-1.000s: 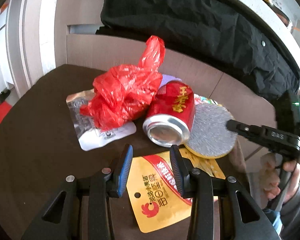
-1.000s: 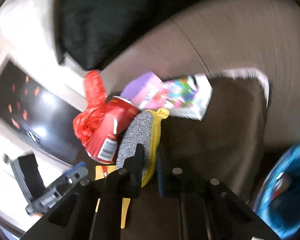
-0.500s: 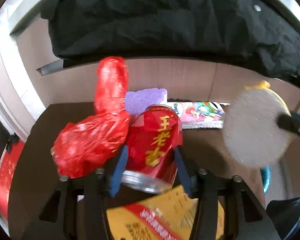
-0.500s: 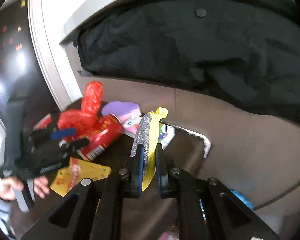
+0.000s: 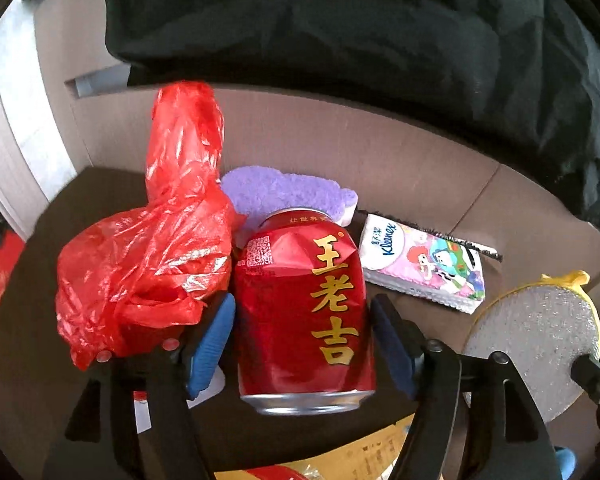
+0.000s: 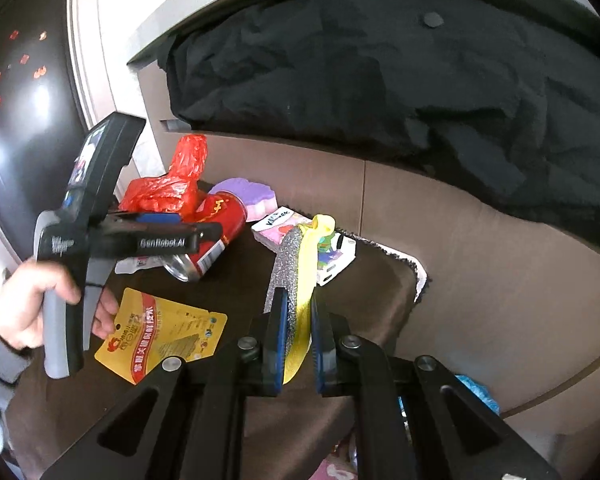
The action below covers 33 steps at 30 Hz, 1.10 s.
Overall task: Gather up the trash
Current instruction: 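Close the right gripper on the yellow sponge while the left grasps the red can, then carry the red can and yellow sponge over the blue-lined bin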
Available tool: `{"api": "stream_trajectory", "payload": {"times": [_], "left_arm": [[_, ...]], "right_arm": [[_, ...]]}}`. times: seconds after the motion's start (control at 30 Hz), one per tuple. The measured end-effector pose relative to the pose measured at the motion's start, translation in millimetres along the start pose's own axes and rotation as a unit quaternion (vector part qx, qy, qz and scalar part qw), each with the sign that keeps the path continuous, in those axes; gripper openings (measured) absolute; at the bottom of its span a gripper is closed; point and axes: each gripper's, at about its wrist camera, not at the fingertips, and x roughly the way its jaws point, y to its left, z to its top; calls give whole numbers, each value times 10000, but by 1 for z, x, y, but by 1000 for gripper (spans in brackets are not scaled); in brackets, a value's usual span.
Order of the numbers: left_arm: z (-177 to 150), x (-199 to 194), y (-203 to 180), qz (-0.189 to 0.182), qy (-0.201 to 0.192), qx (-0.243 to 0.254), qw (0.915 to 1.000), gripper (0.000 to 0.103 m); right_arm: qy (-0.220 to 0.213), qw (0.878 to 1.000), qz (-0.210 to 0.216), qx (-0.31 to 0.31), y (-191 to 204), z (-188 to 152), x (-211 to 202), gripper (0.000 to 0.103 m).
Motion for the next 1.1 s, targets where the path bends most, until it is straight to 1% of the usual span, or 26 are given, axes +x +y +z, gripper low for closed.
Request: {"api": "stream_trajectory", "payload": {"times": [0.13, 0.23, 0.3, 0.4, 0.5, 0.6, 0.7, 0.77, 0.83, 0.9, 1.0, 1.1], "left_arm": [[2, 3, 3, -90, 177, -152, 9997, 72], [-2, -2, 2, 31, 90, -114, 9999, 71], [-10, -12, 2, 50, -110, -80, 9999, 71], [-24, -31, 2, -137, -327, -93, 9993, 71], [-37, -60, -2, -324, -590, -75, 9977, 71], [-42, -93, -14, -388, -892, 140, 9952, 71], [-40, -129, -34, -528, -1196, 336, 9908, 71], [-36, -156, -56, -651, -1433, 530, 9861, 71], [-32, -173, -76, -734, -1585, 668, 9824, 71], [-30, -190, -108, -835, -1738, 856, 9775, 71], [-29, -197, -142, -1024, -1762, 1014, 9738, 71], [-36, -188, -185, -1289, -1638, 1140, 9714, 71]], "right_arm": [[-38, 9998, -75, -174, 8, 3, -3, 10], [-51, 9998, 14, -192, 12, 4, -7, 10], [-84, 9997, 32, -212, 15, 5, -11, 10], [-152, 9995, -3, -266, 15, 4, -18, 10], [-200, 9994, -36, -266, 13, 3, -25, 10], [-289, 9993, -44, -218, 10, 4, -35, 10], [-429, 9988, -149, -183, 6, 8, -49, 10], [-576, 9980, -220, -118, 0, 13, -64, 10], [-734, 9968, -315, -35, -8, 17, -82, 10], [-898, 9950, -445, 15, -18, 21, -103, 10], [-1105, 9912, -721, 106, -38, 22, -135, 10], [-1159, 9879, -1000, 242, -65, 13, -163, 10]]}}
